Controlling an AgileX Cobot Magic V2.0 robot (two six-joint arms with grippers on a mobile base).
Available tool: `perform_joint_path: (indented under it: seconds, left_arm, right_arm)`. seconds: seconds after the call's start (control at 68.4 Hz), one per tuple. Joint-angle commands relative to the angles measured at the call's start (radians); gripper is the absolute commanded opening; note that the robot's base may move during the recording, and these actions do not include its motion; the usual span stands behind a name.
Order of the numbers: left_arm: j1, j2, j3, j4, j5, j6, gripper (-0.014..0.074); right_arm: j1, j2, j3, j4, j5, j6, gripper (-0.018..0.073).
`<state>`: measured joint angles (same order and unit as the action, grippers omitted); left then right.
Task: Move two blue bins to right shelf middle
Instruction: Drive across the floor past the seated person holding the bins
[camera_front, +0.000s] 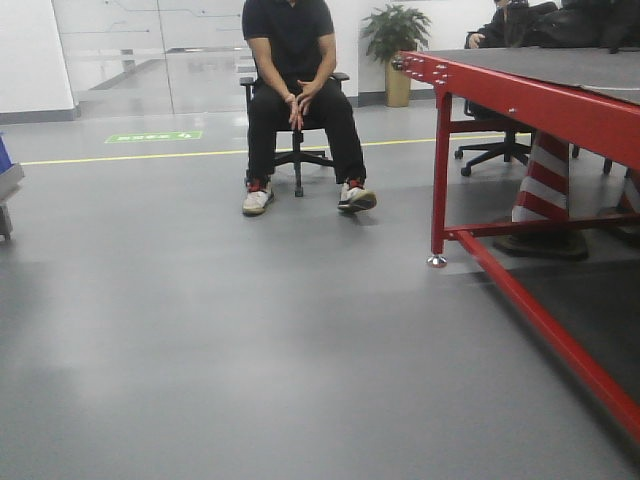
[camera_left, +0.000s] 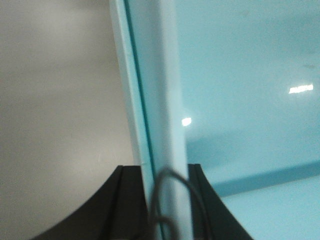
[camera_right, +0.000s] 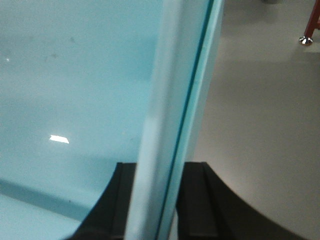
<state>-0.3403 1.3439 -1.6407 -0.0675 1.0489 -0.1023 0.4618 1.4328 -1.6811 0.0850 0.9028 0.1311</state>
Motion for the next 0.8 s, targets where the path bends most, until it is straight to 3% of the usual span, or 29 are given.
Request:
perform_joint_path:
  seconds: [0.0,0.79]
  left_arm:
    - [-0.004,-0.022,-0.017,-0.032,-0.080,0.023,-0.0111]
    - [-0.004,-0.022,-0.017,-0.016,-0.080,0.023,-0.0111]
  right_arm:
    - [-0.001,-0.018,-0.015,-0.004,-0.074,-0.024,-0.0151]
    - [-0.001,-0.018,-0.015,-0.004,-0.074,-0.024,-0.0151]
